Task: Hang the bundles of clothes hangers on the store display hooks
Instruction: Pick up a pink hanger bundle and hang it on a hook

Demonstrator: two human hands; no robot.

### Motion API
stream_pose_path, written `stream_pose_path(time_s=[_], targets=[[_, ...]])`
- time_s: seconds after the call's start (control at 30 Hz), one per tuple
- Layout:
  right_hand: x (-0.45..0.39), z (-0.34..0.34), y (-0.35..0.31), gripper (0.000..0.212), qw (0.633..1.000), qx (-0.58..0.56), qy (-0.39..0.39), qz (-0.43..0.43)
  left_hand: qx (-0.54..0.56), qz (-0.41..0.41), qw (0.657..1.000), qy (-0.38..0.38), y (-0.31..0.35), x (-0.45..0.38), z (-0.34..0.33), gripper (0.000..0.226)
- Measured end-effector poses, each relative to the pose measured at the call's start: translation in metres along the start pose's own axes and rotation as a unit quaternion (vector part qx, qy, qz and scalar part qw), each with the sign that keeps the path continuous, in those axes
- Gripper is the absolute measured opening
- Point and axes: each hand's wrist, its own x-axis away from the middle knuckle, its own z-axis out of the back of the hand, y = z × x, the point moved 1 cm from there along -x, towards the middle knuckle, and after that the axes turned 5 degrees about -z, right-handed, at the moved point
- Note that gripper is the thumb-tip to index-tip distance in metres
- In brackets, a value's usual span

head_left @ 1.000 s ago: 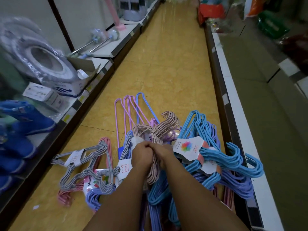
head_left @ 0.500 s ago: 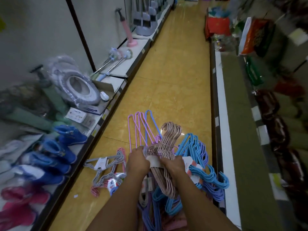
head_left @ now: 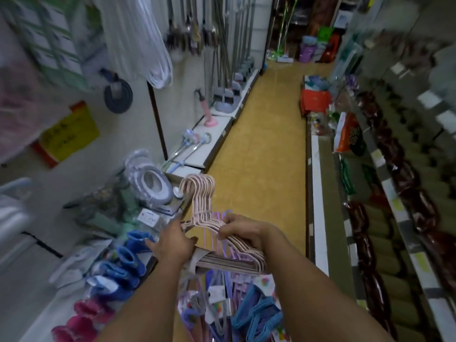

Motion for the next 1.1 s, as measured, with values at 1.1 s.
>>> stream_pose_path(time_s=[1.1], targets=[[0.201, -0.331, -0.172, 0.031, 0.747, 0.469, 0.106, 0.460, -0.075, 0.304, 0.869, 0.385, -0.167, 0.322, 0.255, 0.050]])
